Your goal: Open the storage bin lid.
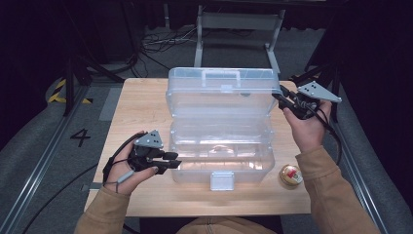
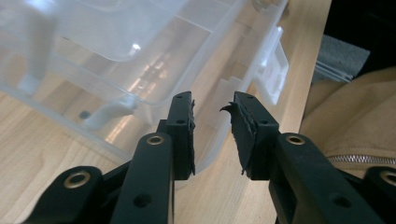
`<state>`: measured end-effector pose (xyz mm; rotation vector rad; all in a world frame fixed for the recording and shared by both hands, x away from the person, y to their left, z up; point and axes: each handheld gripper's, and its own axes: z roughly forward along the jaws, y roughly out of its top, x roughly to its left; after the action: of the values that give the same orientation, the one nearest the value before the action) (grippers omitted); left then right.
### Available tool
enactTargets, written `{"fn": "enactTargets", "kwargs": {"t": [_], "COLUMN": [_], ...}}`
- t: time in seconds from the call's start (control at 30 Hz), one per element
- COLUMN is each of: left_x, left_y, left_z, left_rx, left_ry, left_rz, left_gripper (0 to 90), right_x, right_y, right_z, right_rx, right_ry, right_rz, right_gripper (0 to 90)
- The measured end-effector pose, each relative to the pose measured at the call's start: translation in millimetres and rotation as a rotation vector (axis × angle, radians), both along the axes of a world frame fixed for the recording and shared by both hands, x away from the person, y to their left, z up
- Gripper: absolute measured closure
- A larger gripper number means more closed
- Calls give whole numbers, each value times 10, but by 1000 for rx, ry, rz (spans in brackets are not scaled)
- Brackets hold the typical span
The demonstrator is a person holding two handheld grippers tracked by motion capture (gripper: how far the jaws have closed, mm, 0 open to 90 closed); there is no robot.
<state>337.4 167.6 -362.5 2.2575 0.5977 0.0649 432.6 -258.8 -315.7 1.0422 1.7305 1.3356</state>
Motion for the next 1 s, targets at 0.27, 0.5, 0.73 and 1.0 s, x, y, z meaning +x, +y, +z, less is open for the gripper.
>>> {"fn": "enactTargets", "kwargs": {"t": [0.27, 0.5, 0.73, 1.0], "left_x": [43, 63, 81, 109], "left_y": [-159, -239, -320, -377], "left_z": [-146, -251, -354, -464], "left_rx": [65, 88, 117, 148], "left_ry": [44, 83, 93, 94], "left_rz": [-68, -104, -121, -125], "left_gripper": [668, 653, 629, 666], "right_x": [37, 48, 58, 75], "right_y": [1, -4, 0, 22], "right_z": [32, 36, 35, 27], "right_rx": [4, 11, 18, 27], "right_ry": [27, 34, 31, 14], "right_rz": [-3, -1, -4, -22], "right_gripper": [746, 748, 750, 754]}}
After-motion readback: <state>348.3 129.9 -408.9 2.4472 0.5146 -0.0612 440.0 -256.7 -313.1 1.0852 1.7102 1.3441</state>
